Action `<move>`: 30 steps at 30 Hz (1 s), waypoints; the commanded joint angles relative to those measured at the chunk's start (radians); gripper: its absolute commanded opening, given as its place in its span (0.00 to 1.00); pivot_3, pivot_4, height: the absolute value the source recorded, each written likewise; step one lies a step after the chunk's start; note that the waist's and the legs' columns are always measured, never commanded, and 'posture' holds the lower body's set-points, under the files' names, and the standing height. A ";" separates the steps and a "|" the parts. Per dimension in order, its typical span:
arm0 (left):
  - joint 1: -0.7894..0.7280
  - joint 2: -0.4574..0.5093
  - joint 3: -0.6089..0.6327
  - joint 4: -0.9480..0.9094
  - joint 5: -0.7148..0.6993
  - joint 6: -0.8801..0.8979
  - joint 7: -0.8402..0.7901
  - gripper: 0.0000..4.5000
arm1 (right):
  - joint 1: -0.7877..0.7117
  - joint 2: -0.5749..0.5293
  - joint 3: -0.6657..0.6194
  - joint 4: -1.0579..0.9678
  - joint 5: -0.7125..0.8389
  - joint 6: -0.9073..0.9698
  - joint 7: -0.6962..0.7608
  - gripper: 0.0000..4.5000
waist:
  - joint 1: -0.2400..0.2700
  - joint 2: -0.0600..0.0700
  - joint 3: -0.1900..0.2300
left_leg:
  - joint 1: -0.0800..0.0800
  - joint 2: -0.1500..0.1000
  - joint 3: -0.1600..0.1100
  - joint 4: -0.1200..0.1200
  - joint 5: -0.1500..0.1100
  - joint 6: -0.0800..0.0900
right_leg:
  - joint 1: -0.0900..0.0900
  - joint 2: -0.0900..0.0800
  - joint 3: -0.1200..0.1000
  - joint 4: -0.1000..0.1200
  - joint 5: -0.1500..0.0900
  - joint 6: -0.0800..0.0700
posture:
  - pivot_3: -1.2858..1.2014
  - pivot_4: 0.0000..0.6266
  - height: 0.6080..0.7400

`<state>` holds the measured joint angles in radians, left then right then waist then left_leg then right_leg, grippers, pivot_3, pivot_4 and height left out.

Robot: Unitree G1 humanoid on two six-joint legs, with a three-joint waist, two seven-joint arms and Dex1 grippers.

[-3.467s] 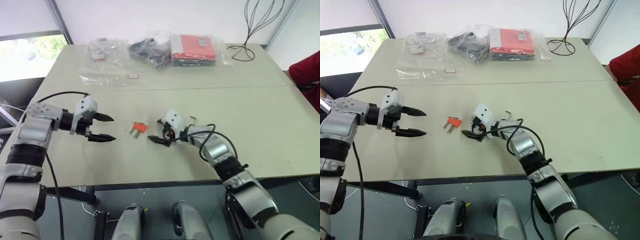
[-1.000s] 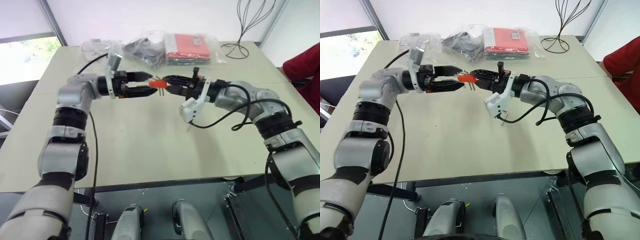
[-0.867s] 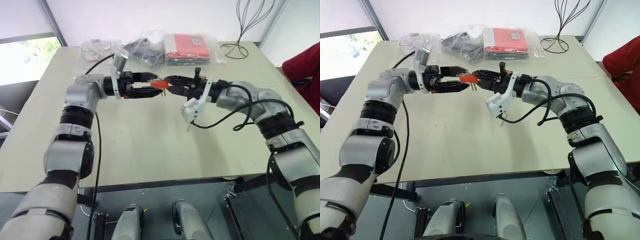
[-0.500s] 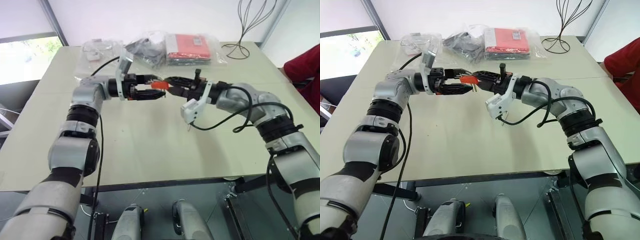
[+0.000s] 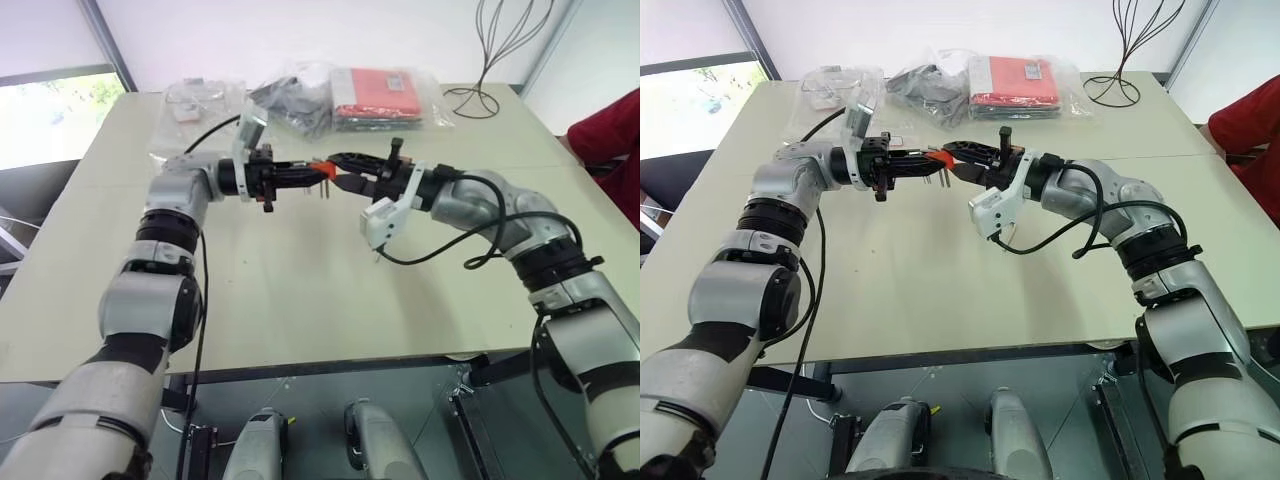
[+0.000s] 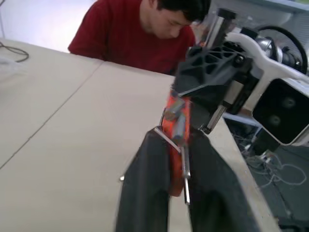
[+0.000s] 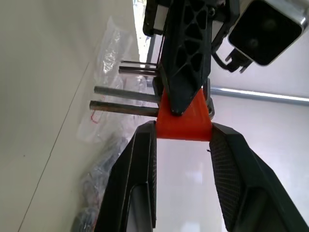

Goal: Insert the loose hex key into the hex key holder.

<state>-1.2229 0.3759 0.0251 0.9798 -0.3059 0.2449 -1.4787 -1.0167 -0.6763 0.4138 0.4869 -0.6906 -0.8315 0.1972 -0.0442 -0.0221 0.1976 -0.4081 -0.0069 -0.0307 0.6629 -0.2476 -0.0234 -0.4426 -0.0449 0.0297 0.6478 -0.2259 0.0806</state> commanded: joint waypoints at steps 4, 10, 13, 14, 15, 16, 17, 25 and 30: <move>-0.026 0.001 0.011 -0.010 0.008 -0.016 0.005 0.01 | -0.009 0.005 -0.038 -0.042 0.028 0.012 0.007 0.22 | -0.001 0.000 0.000 | 0.000 0.000 0.000 0.000 0.000 0.000 | 0.000 0.000 0.000 0.000 0.000 0.000 | 0.52 0.24 1.00; -0.025 0.000 0.019 -0.012 0.010 -0.024 0.021 0.00 | 0.016 -0.004 -0.043 -0.031 0.108 0.025 0.085 0.67 | 0.000 0.000 0.000 | 0.000 0.000 0.000 0.000 0.000 0.000 | 0.000 0.000 0.000 0.000 0.000 0.000 | 0.52 0.24 1.00; -0.015 0.006 0.021 -0.027 0.006 -0.015 0.023 0.00 | 0.036 -0.031 -0.051 -0.028 0.088 0.042 0.089 0.99 | 0.000 0.000 0.000 | 0.000 0.000 0.000 0.000 0.000 0.000 | 0.000 0.000 0.000 0.000 0.000 0.000 | 0.52 0.24 1.00; -0.008 0.010 0.022 -0.036 0.004 -0.009 0.022 0.00 | 0.045 -0.041 -0.058 -0.025 0.085 0.061 0.091 0.99 | 0.000 0.000 0.000 | 0.000 0.000 0.000 0.000 0.000 0.000 | 0.000 0.000 0.000 0.000 0.000 0.000 | 0.52 0.24 1.00; 0.005 0.015 0.021 -0.052 0.002 0.000 0.020 0.00 | 0.056 -0.047 -0.071 -0.015 0.101 0.108 0.112 0.99 | 0.000 0.000 0.000 | 0.000 0.000 0.000 0.000 0.000 0.000 | 0.000 0.000 0.000 0.000 0.000 0.000 | 0.52 0.24 1.00; 0.022 0.022 0.017 -0.074 0.002 0.009 0.017 0.00 | 0.069 -0.044 -0.094 -0.004 0.146 0.184 0.157 0.99 | 0.000 0.000 0.000 | 0.000 0.000 0.000 0.000 0.000 0.000 | 0.000 0.000 0.000 0.000 0.000 0.000 | 0.52 0.24 1.00; 0.043 0.029 0.011 -0.100 0.005 0.014 0.014 0.00 | 0.084 -0.036 -0.121 0.002 0.200 0.278 0.216 0.99 | -0.001 0.000 0.000 | 0.000 0.000 0.000 0.000 0.000 0.000 | 0.000 0.000 0.000 0.000 0.000 0.000 | 0.52 0.24 1.00; 0.311 0.102 -0.068 -0.442 0.048 -0.013 0.025 0.00 | 0.120 0.073 -0.323 -0.262 0.622 1.691 0.655 0.99 | 0.003 0.000 0.000 | 0.001 0.005 -0.001 0.001 0.000 0.000 | 0.000 0.001 0.000 0.004 0.001 -0.001 | 0.52 0.24 1.00; 0.419 0.108 -0.070 -0.611 0.020 0.057 0.076 0.00 | 0.102 0.111 -0.340 -0.397 0.720 2.121 0.619 0.99 | 0.006 0.001 0.000 | 0.001 0.004 -0.002 0.001 0.000 0.000 | 0.000 0.000 -0.001 0.004 0.001 -0.002 | 0.52 0.24 1.00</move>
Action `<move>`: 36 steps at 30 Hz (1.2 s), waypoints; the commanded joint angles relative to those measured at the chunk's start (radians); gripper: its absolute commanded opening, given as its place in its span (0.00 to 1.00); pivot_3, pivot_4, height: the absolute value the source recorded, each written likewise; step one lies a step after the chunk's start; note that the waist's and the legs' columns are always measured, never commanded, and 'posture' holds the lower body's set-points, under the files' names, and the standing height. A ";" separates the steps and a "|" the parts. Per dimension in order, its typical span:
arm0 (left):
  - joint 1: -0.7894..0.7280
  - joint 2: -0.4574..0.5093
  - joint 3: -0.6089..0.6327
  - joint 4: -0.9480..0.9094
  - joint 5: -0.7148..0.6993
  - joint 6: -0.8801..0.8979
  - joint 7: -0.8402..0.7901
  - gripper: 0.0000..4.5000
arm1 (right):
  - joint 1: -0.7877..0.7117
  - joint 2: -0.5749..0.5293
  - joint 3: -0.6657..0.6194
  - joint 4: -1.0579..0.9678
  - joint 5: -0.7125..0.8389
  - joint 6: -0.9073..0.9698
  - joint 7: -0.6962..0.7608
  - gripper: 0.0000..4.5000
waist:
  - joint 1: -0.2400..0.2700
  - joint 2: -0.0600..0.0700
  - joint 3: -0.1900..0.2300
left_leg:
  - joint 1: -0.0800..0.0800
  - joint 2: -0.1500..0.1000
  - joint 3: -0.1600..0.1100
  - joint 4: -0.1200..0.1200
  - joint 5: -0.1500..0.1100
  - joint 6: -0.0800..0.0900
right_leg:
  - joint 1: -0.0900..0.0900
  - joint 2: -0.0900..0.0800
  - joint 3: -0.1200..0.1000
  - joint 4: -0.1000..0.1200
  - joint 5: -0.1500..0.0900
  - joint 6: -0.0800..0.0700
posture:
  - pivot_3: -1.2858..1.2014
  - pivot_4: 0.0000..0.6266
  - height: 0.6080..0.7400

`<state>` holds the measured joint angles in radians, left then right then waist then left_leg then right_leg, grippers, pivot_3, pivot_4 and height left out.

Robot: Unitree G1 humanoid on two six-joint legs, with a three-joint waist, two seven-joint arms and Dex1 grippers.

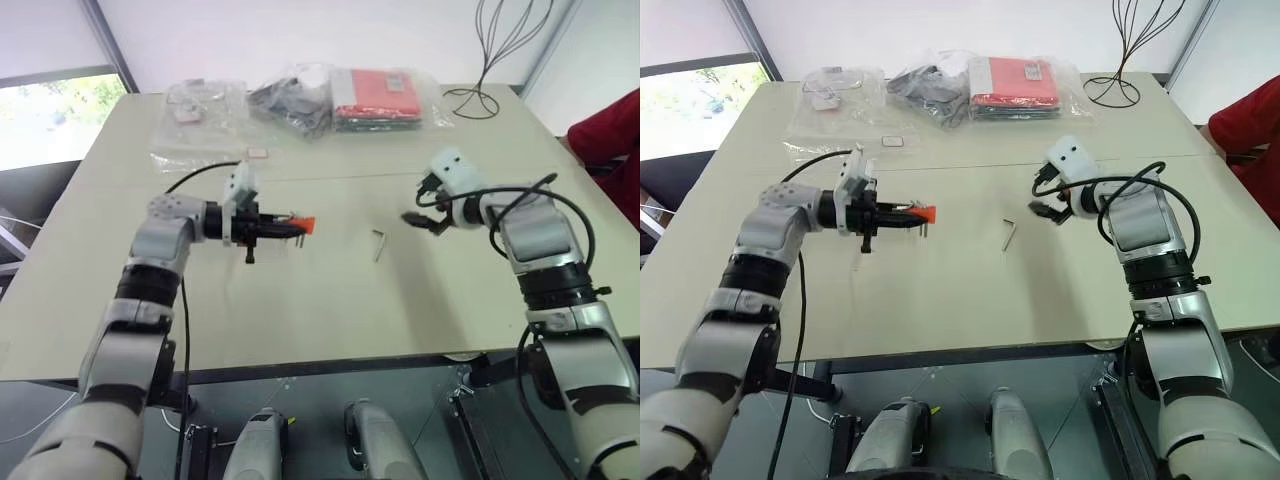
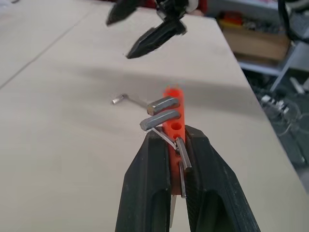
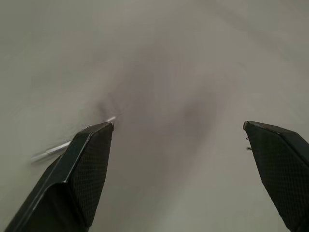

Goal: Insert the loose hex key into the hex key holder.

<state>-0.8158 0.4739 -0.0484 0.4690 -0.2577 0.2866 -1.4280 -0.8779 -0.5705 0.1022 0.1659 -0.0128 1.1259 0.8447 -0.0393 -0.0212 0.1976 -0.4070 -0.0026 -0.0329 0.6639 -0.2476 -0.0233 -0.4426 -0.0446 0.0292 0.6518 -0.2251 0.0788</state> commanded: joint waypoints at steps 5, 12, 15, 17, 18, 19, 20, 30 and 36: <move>0.072 -0.007 0.026 -0.205 -0.068 0.072 0.103 0.00 | -0.051 0.127 -0.094 -0.074 0.072 0.367 -0.169 0.99 | 0.001 0.000 0.000 | 0.000 -0.001 0.001 0.001 0.000 0.000 | 0.001 -0.001 0.000 -0.001 0.000 0.000 | 0.52 0.24 1.00; 0.126 -0.027 0.017 -0.262 -0.100 0.093 0.168 0.00 | -0.083 0.261 -0.138 0.070 0.048 0.332 -0.383 0.99 | -0.002 0.000 0.000 | 0.000 -0.001 0.001 0.001 0.000 0.000 | 0.001 -0.001 0.000 -0.001 0.000 0.000 | 0.52 0.24 1.00; 0.146 -0.029 0.007 -0.281 -0.104 0.087 0.181 0.00 | -0.109 0.292 -0.140 0.131 0.052 0.295 -0.440 0.99 | -0.004 0.000 0.000 | 0.000 -0.001 0.001 0.001 0.000 0.000 | 0.001 -0.001 0.000 -0.001 0.000 0.001 | 0.52 0.24 1.00; 0.159 -0.031 0.004 -0.296 -0.105 0.087 0.190 0.00 | -0.123 0.296 -0.130 0.175 0.052 0.265 -0.466 0.99 | -0.005 0.000 0.000 | 0.000 -0.001 0.001 0.001 0.000 0.000 | 0.001 -0.001 0.000 -0.001 0.000 0.000 | 0.52 0.24 1.00; 0.163 -0.031 0.004 -0.299 -0.106 0.086 0.193 0.00 | -0.128 0.300 -0.125 0.199 0.050 0.250 -0.481 0.99 | -0.005 0.000 0.000 | 0.000 -0.001 0.001 0.001 0.000 0.000 | 0.001 -0.001 0.000 -0.001 0.000 0.000 | 0.52 0.24 1.00; 0.166 -0.031 0.003 -0.304 -0.107 0.088 0.196 0.00 | -0.131 0.300 -0.122 0.214 0.051 0.242 -0.490 0.99 | -0.005 0.000 0.000 | 0.000 -0.001 0.001 0.001 0.000 0.000 | 0.001 -0.001 0.000 -0.001 0.000 0.000 | 0.52 0.24 1.00; 0.171 -0.032 0.002 -0.309 -0.108 0.088 0.201 0.00 | -0.132 0.304 -0.121 0.231 0.052 0.233 -0.501 0.99 | -0.005 0.000 0.000 | 0.001 -0.001 0.001 0.001 0.000 0.000 | 0.001 -0.001 0.000 -0.001 0.001 0.000 | 0.52 0.24 1.00; 0.189 -0.023 0.022 -0.327 -0.125 0.089 0.257 0.00 | 0.026 0.338 0.037 0.113 0.034 0.226 -0.548 0.03 | -0.006 -0.001 -0.002 | 0.011 -0.001 0.001 0.000 0.000 0.000 | 0.011 0.001 0.000 -0.002 0.000 0.000 | 0.52 0.24 1.00; 0.179 -0.018 0.019 -0.307 -0.126 0.079 0.270 0.00 | 0.031 0.339 -0.007 0.069 0.044 0.195 -0.566 0.01 | -0.005 -0.001 -0.002 | 0.016 0.000 0.001 -0.001 0.000 0.000 | 0.017 0.001 -0.001 -0.005 0.000 0.000 | 0.52 0.24 1.00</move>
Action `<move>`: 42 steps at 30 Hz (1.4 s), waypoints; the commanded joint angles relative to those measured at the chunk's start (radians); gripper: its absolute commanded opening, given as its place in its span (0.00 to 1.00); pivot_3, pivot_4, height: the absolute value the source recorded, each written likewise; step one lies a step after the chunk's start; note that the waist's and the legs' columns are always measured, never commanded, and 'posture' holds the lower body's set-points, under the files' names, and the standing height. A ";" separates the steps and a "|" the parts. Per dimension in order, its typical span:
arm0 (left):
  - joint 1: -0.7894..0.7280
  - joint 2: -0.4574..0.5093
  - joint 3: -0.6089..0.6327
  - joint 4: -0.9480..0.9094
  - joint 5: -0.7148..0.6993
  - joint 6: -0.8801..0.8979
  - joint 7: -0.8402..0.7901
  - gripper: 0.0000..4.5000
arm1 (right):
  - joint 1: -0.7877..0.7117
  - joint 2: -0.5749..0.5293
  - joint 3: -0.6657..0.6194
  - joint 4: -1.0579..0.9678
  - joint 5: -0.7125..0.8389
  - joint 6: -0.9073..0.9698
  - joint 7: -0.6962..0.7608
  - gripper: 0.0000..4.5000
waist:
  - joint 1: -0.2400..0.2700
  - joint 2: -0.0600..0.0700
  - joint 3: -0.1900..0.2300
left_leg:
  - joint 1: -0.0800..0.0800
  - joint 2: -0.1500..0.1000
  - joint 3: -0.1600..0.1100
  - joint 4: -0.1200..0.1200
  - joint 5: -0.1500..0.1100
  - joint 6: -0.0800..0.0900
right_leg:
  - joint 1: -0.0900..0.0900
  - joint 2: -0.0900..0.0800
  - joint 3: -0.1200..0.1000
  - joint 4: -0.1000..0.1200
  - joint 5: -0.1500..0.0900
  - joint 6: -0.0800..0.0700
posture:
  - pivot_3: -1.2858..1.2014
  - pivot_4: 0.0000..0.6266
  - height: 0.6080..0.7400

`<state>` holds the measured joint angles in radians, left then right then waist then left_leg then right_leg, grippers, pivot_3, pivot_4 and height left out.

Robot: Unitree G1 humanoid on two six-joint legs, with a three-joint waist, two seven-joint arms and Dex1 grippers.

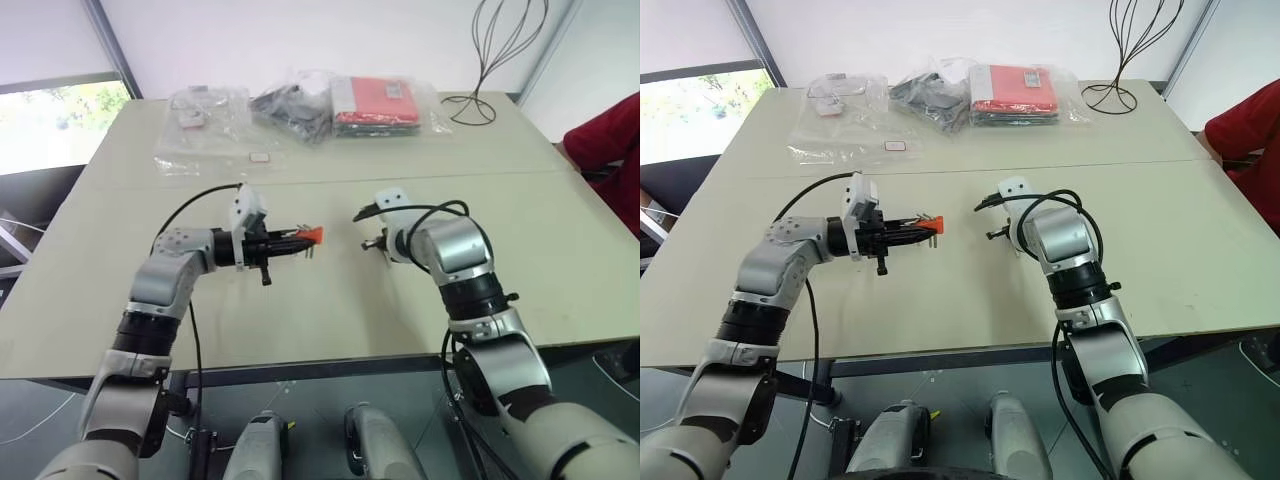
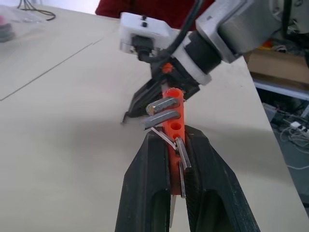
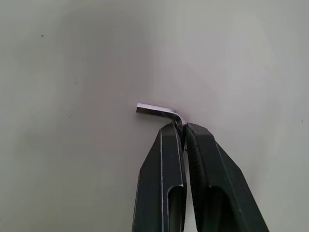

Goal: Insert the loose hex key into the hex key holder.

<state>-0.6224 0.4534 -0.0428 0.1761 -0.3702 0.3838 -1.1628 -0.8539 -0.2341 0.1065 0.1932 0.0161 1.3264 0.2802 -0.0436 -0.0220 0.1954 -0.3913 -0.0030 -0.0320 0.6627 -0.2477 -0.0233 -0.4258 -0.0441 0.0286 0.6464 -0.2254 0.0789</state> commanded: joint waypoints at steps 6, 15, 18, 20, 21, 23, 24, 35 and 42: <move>-0.063 -0.006 0.019 0.057 -0.018 -0.020 0.004 0.00 | -0.184 -0.034 -0.118 0.141 0.037 -0.244 0.002 0.01 | -0.002 0.002 0.002 | -0.001 0.000 0.001 0.000 0.000 0.000 | -0.001 0.000 0.000 0.000 0.000 0.000 | 0.52 0.24 1.00; -0.365 -0.019 -0.002 0.475 -0.002 -0.049 -0.197 0.00 | -0.280 0.022 -0.448 -0.065 0.415 -0.423 0.132 0.01 | 0.000 0.001 0.001 | -0.007 0.000 -0.001 -0.005 -0.001 0.002 | -0.007 0.002 -0.001 -0.002 -0.001 0.002 | 0.52 0.24 1.00; -0.499 -0.059 0.016 0.610 -0.007 -0.065 -0.228 0.00 | -0.234 0.063 -0.505 -0.154 0.519 -0.394 0.108 0.01 | 0.007 0.001 0.001 | -0.012 -0.001 -0.001 -0.006 -0.001 0.002 | -0.010 -0.001 -0.002 -0.002 -0.001 0.002 | 0.52 0.24 1.00; -0.571 -0.080 0.025 0.684 -0.008 -0.075 -0.257 0.00 | -0.211 0.093 -0.523 -0.200 0.574 -0.387 0.084 0.01 | 0.008 0.001 0.002 | -0.021 -0.002 -0.001 -0.002 -0.001 0.002 | -0.018 -0.003 -0.002 0.000 -0.001 0.003 | 0.52 0.24 1.00; -0.599 -0.090 0.027 0.714 -0.003 -0.085 -0.269 0.00 | -0.202 0.104 -0.525 -0.217 0.594 -0.387 0.071 0.01 | 0.007 0.001 0.002 | -0.021 -0.002 0.000 -0.002 -0.001 0.002 | -0.018 -0.004 -0.002 0.000 0.000 0.003 | 0.52 0.24 1.00; -0.632 -0.101 0.016 0.755 0.019 -0.124 -0.300 0.00 | -0.187 0.118 -0.521 -0.240 0.619 -0.392 0.049 0.01 | 0.003 0.001 0.002 | -0.021 -0.002 0.000 -0.002 -0.001 0.002 | -0.018 -0.004 -0.002 0.000 0.000 0.004 | 0.52 0.24 1.00; -0.642 -0.104 0.007 0.769 0.033 -0.146 -0.316 0.00 | -0.181 0.122 -0.518 -0.249 0.629 -0.396 0.039 0.01 | 0.001 0.001 0.002 | -0.021 -0.002 0.000 -0.002 -0.001 0.002 | -0.018 -0.004 -0.002 -0.001 0.000 0.004 | 0.52 0.24 1.00; -0.711 -0.141 0.059 0.879 0.064 -0.216 -0.321 0.00 | -0.134 0.119 -0.487 -0.281 0.692 -0.437 -0.016 0.01 | -0.001 0.001 0.002 | -0.018 -0.001 0.000 -0.002 -0.001 0.002 | -0.018 0.000 -0.001 0.001 0.000 0.003 | 0.52 0.24 1.00; -0.715 -0.147 0.091 0.864 0.060 -0.192 -0.326 0.00 | -0.119 0.105 -0.463 -0.272 0.707 -0.450 -0.021 0.01 | 0.000 0.001 0.002 | -0.019 -0.001 -0.001 -0.002 -0.001 0.002 | -0.018 -0.001 -0.001 0.000 0.000 0.003 | 0.52 0.24 1.00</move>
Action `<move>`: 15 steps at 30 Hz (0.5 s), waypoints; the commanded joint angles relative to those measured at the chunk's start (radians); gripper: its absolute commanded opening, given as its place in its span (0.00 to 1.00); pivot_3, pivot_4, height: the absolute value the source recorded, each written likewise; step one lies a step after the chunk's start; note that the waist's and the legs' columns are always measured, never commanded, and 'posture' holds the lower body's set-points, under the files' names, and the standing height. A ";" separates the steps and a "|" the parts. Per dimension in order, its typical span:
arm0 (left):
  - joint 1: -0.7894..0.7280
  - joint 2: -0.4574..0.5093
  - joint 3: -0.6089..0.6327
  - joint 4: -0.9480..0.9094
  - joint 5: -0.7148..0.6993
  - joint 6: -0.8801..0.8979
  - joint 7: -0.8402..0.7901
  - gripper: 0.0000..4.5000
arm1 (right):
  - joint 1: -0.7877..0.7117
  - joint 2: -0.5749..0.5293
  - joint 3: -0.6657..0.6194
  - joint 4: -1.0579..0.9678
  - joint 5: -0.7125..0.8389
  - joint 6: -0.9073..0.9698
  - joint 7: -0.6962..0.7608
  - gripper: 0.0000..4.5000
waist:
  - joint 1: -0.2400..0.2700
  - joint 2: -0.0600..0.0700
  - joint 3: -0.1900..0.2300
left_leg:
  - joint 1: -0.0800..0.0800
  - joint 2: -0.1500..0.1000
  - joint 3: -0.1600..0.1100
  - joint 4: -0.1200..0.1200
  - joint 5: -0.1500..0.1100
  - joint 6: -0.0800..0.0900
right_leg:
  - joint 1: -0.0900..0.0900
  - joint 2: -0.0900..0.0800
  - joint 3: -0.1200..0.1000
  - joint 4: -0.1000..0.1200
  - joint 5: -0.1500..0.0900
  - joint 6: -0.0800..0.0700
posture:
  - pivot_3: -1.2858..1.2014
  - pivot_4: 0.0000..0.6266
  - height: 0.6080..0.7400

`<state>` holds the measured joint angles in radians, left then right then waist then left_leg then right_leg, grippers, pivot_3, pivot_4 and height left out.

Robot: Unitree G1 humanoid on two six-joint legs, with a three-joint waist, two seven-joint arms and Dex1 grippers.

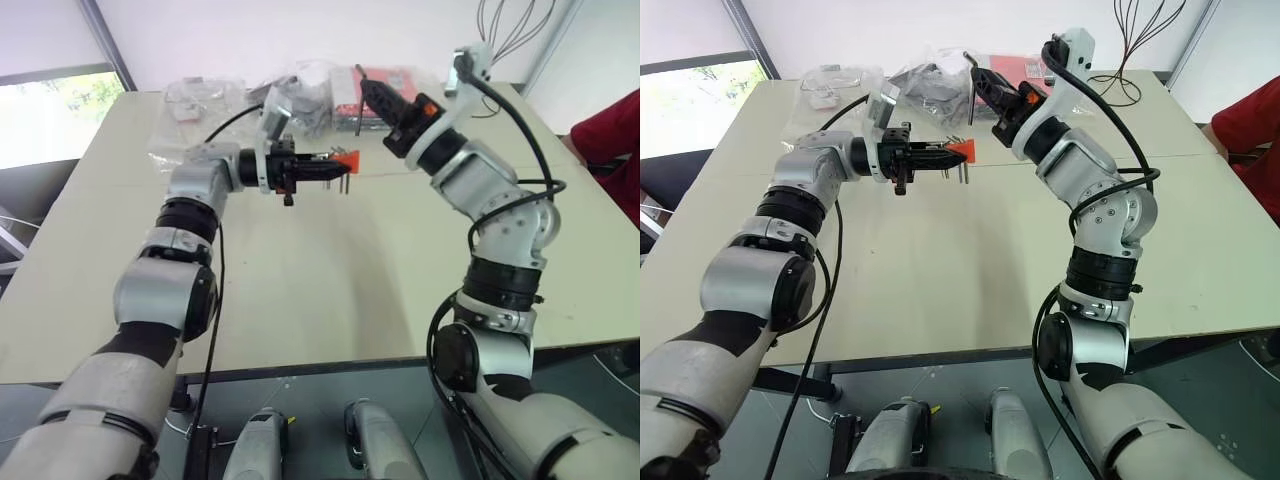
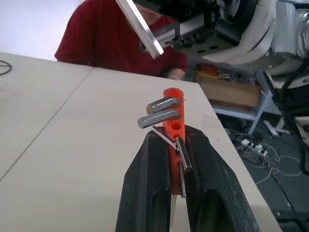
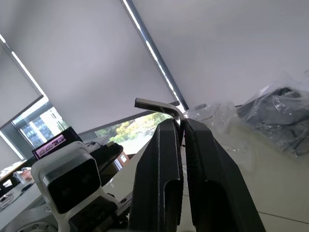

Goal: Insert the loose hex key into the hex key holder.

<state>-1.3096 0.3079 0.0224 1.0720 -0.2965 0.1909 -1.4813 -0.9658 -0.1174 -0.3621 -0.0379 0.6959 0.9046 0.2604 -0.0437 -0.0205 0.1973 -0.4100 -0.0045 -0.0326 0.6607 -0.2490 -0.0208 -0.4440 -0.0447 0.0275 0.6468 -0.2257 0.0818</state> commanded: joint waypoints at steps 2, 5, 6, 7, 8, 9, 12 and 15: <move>-0.024 -0.003 0.028 -0.038 -0.013 0.001 -0.006 0.00 | -0.003 -0.014 0.010 -0.038 0.031 -0.030 -0.003 0.01 | 0.000 0.000 0.000 | 0.000 0.000 0.000 0.000 0.000 0.000 | 0.000 0.000 0.000 0.000 0.000 0.000 | 0.52 0.24 1.00; -0.024 -0.003 0.032 -0.041 -0.013 0.002 -0.005 0.00 | 0.001 -0.016 0.016 -0.037 0.036 -0.033 -0.004 0.01 | 0.000 0.000 0.000 | 0.000 0.000 0.000 0.000 0.000 0.000 | 0.000 0.000 0.000 0.000 0.000 0.000 | 0.52 0.24 1.00; -0.024 -0.002 0.033 -0.042 -0.013 0.002 -0.004 0.00 | 0.002 -0.018 0.018 -0.036 0.039 -0.035 -0.005 0.01 | 0.000 0.000 0.000 | 0.000 0.000 0.000 0.000 0.000 0.000 | 0.000 0.000 0.000 0.000 0.000 0.000 | 0.52 0.24 1.00; -0.024 -0.002 0.034 -0.042 -0.013 0.001 -0.003 0.00 | 0.003 -0.019 0.020 -0.034 0.041 -0.037 -0.005 0.01 | -0.001 0.000 0.000 | 0.000 0.000 0.000 0.000 0.000 0.000 | 0.000 0.000 0.000 0.000 0.000 0.000 | 0.52 0.24 1.00; -0.024 -0.001 0.034 -0.042 -0.013 0.001 -0.003 0.00 | 0.004 -0.021 0.021 -0.033 0.042 -0.038 -0.006 0.01 | 0.000 0.000 0.000 | 0.000 0.000 0.000 0.000 0.000 0.000 | 0.000 0.000 0.000 0.000 0.000 0.000 | 0.52 0.24 1.00; -0.024 0.001 0.035 -0.043 -0.013 0.002 -0.003 0.00 | 0.004 -0.022 0.023 -0.032 0.044 -0.040 -0.007 0.01 | 0.000 0.000 0.000 | 0.000 0.000 0.000 0.000 0.000 0.000 | 0.000 0.000 0.000 0.000 0.000 0.000 | 0.52 0.24 1.00; -0.022 0.004 0.036 -0.043 -0.010 -0.005 0.000 0.00 | 0.007 -0.026 0.022 -0.034 0.051 -0.044 -0.014 0.01 | 0.000 0.000 0.000 | 0.000 0.000 0.000 0.000 0.000 0.000 | 0.000 0.000 0.000 0.000 0.000 0.000 | 0.52 0.24 1.00; -0.024 0.004 0.039 -0.037 -0.008 -0.014 0.009 0.00 | 0.009 -0.028 0.022 -0.037 0.058 -0.044 -0.017 0.01 | 0.000 0.000 0.000 | 0.000 0.000 0.000 0.000 0.000 0.000 | 0.000 0.000 0.000 0.000 0.000 0.000 | 0.52 0.24 1.00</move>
<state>-1.3095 0.3033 0.0348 1.0614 -0.2958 0.1885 -1.4756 -0.9503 -0.1370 -0.3384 -0.0375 0.7308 0.8854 0.2431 -0.0435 -0.0205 0.1973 -0.4100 -0.0045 -0.0327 0.6609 -0.2490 -0.0208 -0.4439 -0.0447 0.0275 0.6470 -0.2257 0.0818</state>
